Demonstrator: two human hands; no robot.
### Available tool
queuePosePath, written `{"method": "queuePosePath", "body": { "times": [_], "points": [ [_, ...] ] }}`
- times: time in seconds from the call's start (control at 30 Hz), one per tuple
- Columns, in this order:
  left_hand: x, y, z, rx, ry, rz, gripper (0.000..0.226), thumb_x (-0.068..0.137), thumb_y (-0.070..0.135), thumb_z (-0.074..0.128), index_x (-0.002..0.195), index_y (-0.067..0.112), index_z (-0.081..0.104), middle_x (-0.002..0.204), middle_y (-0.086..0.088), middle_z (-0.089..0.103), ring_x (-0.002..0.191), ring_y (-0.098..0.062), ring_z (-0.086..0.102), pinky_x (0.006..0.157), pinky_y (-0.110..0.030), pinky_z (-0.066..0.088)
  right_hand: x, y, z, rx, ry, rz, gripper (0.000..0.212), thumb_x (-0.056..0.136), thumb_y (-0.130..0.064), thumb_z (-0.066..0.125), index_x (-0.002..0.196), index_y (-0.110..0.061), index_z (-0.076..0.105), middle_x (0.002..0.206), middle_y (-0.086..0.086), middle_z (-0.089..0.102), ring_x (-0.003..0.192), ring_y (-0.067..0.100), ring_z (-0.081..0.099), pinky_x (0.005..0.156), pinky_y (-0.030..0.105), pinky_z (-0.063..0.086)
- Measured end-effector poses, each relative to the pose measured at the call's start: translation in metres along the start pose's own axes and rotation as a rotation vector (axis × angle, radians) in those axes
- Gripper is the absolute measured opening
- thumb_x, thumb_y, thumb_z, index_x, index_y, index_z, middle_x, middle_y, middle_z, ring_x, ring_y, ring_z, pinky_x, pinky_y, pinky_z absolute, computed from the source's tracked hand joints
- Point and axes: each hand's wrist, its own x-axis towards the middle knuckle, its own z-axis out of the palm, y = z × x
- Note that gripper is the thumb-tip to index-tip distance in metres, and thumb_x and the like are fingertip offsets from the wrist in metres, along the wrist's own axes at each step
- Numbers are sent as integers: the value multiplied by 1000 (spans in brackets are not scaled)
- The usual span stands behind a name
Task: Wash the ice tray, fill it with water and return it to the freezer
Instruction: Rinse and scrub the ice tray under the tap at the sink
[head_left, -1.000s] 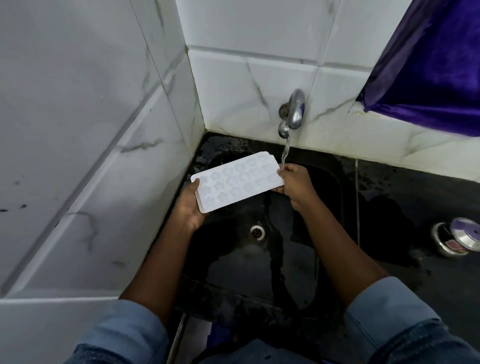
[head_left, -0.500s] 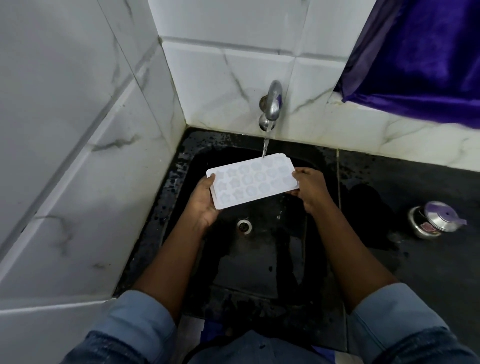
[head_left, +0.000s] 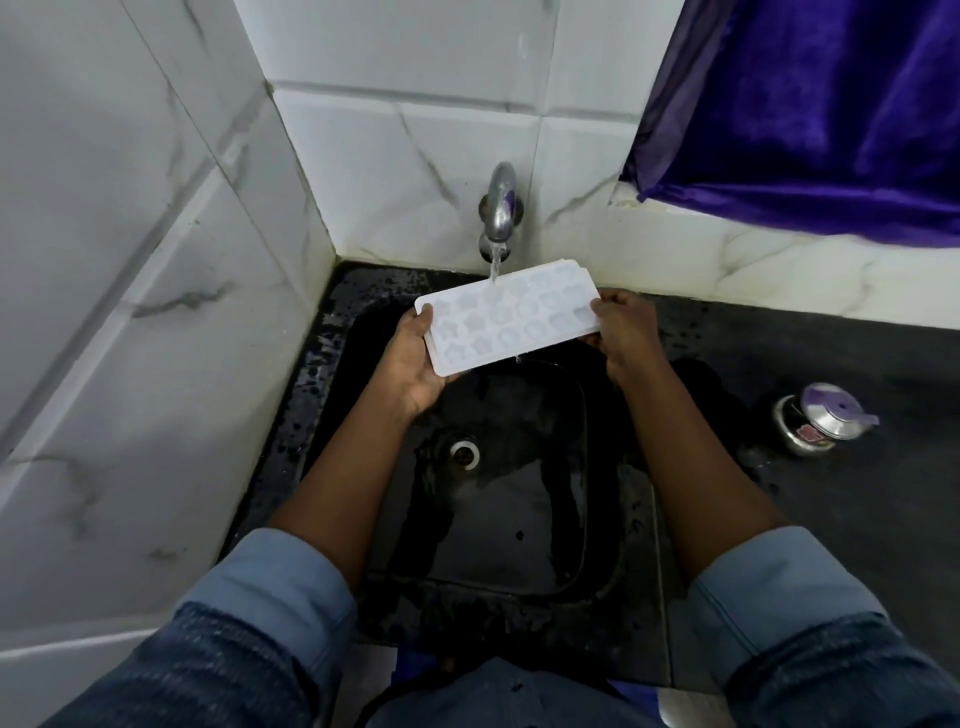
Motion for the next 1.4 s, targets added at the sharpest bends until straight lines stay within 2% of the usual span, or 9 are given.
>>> {"method": "queuePosePath", "body": {
  "times": [0.27,0.47,0.73,0.9,1.03,1.13,1.23,1.33,1.4],
  "points": [
    [-12,17,-38,-128,46,0,46,112,44,41,133,10,64,108,-12,81,91,-30,80,65,-46,66,-16,-5,35,-26,-204,-50,20,103,-2,54,100,-12,71,99,5,74,86,19,72,78,36,63],
    [-25,21,-55,-216,57,2,49,109,49,44,135,13,66,121,-15,78,99,-34,79,73,-54,66,-27,-3,48,69,-298,-22,25,104,0,52,101,-17,71,101,2,75,91,17,74,82,38,63],
    [-41,9,-43,-242,14,-53,59,105,59,50,141,13,63,129,-15,75,111,-35,76,85,-57,64,-27,-4,39,17,-222,-7,21,104,-2,53,110,-10,71,108,7,75,97,24,74,82,41,62],
    [-38,2,-19,-159,50,-64,74,103,70,37,139,11,63,121,-14,78,105,-32,78,85,-51,64,-27,-10,26,-68,-157,-85,23,102,-2,51,101,-14,70,99,4,73,85,21,71,72,35,60],
    [-32,-4,-7,-131,104,-55,83,97,80,29,129,14,67,119,-12,79,106,-32,77,83,-47,64,-24,-3,19,-223,-153,-197,24,98,-6,51,104,-14,72,106,9,75,96,29,73,80,46,65],
    [-31,-7,-4,-112,140,-34,89,94,84,28,134,13,66,125,-13,77,110,-32,76,77,-44,66,-24,-5,13,-497,-142,-438,26,98,-8,54,118,-10,71,116,7,73,100,23,65,92,40,54],
    [-35,-12,-7,-102,157,-33,92,93,85,27,137,13,66,122,-13,78,107,-32,77,78,-44,66,-26,5,25,-996,-183,-713,48,106,-25,49,149,-3,49,154,20,50,140,36,47,118,48,33],
    [-40,-17,-11,-106,178,-18,91,95,84,23,131,13,68,118,-14,79,100,-30,79,81,-42,65,-35,18,46,-1350,-244,-737,74,109,-55,26,165,-7,22,171,24,17,159,42,13,125,61,-3],
    [-41,-20,-12,-119,173,-33,94,95,85,21,130,13,69,117,-15,79,103,-32,78,86,-44,64,-47,21,58,-1403,-268,-748,89,102,-66,9,165,-4,16,172,23,11,161,39,4,123,62,-13]
  ]
}}
